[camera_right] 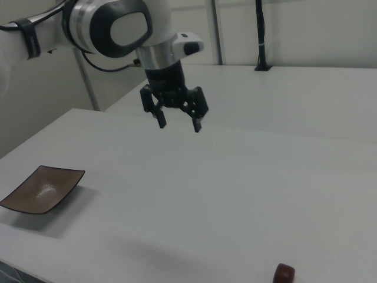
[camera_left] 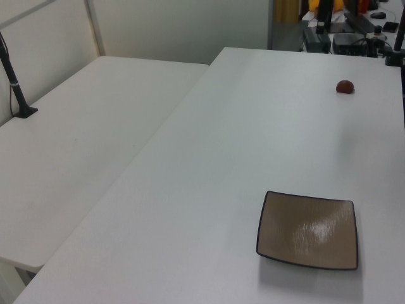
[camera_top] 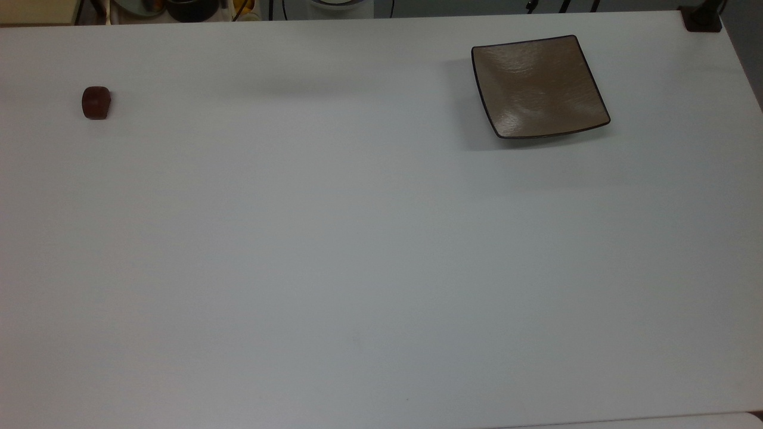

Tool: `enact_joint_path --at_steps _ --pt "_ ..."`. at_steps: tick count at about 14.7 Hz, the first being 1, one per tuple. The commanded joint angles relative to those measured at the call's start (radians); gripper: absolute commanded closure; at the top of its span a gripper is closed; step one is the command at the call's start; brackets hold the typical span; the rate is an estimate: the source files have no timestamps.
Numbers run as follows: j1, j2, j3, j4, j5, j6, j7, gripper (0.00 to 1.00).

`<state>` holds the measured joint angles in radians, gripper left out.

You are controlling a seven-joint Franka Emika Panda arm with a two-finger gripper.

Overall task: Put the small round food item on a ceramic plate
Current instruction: 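Move the open gripper toward the small dark red food item, then lower the gripper over the red food item and close on it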

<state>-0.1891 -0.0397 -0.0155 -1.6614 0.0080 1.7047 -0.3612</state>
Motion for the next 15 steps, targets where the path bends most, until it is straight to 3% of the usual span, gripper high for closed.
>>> enact_joint_path --at_steps 1,5,10,15 --pt "-0.097 -0.005 -0.004 -0.032 -0.040 0.027 -0.113 0.00" --pt "-0.168 0.038 -0.061 -0.049 -0.042 0.099 -0.227 0.00" --pt "-0.271 0.127 -0.067 -0.099 -0.043 0.222 -0.294 0.00" --pt "-0.322 0.216 -0.069 -0.115 -0.042 0.283 -0.381 0.00"
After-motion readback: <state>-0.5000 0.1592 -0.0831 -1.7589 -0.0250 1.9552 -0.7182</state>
